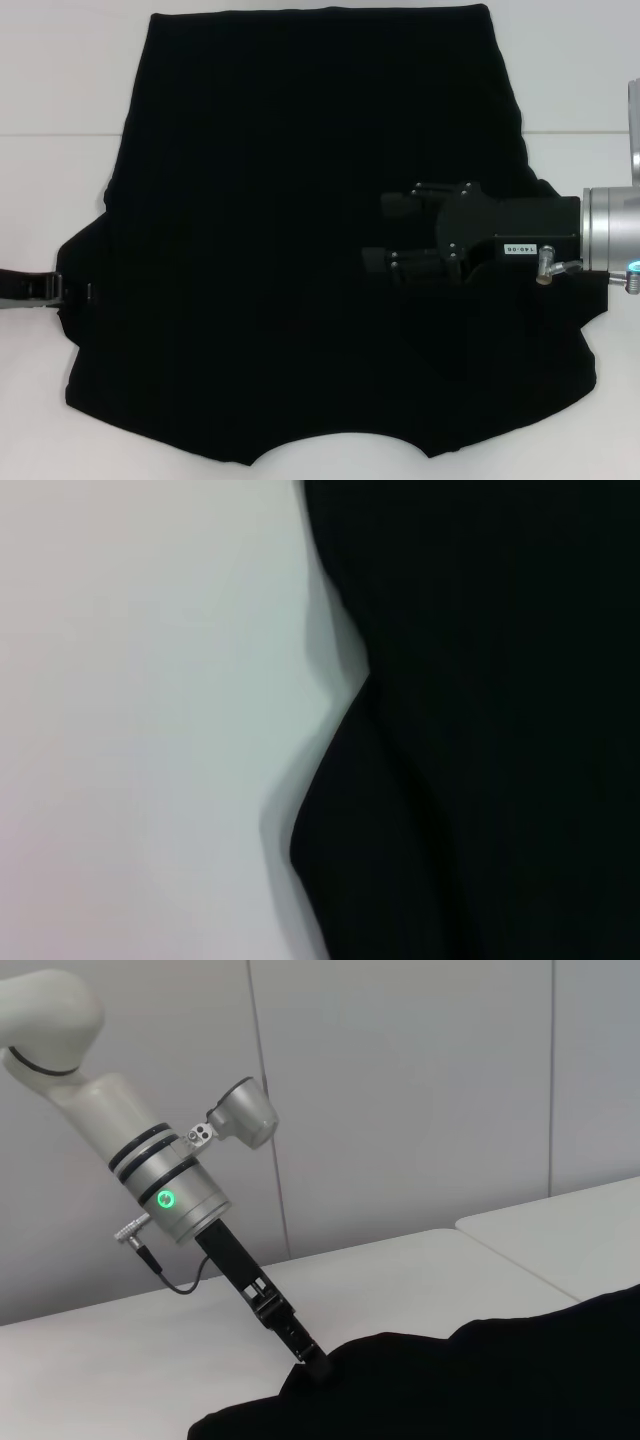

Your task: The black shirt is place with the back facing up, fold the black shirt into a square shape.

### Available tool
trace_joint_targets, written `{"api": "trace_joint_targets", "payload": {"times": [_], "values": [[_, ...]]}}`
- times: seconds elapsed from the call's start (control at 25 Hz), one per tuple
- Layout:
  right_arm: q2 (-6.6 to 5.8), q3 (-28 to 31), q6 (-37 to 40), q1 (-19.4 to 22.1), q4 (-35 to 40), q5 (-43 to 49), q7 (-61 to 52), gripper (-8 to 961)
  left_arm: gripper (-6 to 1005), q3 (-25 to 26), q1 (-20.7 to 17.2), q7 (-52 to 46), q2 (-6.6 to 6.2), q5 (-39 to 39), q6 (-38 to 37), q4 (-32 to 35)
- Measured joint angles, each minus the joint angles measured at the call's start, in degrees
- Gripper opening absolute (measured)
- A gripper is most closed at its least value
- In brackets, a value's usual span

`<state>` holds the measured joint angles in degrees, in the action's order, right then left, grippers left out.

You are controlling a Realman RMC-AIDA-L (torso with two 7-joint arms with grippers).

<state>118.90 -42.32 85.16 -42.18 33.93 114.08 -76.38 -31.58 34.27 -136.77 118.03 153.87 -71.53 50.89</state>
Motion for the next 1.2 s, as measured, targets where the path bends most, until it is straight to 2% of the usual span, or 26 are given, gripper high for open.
{"api": "trace_joint_targets", "payload": {"times": [0.12, 0.52, 0.64, 0.88, 1.2], "values": [[0.0, 0.1, 0.0, 0.0, 0.0, 0.0, 0.0, 854, 559, -0.1, 0.2, 0.0, -0.03, 0.7, 0.8, -0.8], [-0.09, 0.8, 0.2, 0.1, 0.0, -0.1, 0.4, 855, 320, 0.0, -0.2, 0.0, 0.0, 0.9, 1.6, -0.3], [-0.09, 0.8, 0.1, 0.2, 0.0, -0.2, 0.4, 855, 122, 0.0, -0.2, -0.1, 0.0, 1.0, 1.6, -0.3], [-0.09, 0.8, 0.0, 0.2, 0.1, -0.6, 0.6, 854, -1, 0.5, -0.1, -0.1, -0.23, 1.6, 1.7, -0.1], [-0.06, 1.0, 0.0, 0.2, 0.1, -1.4, 0.8, 854, -1, 1.4, -0.3, -0.3, -0.64, 1.6, 2.2, 1.3]]}}
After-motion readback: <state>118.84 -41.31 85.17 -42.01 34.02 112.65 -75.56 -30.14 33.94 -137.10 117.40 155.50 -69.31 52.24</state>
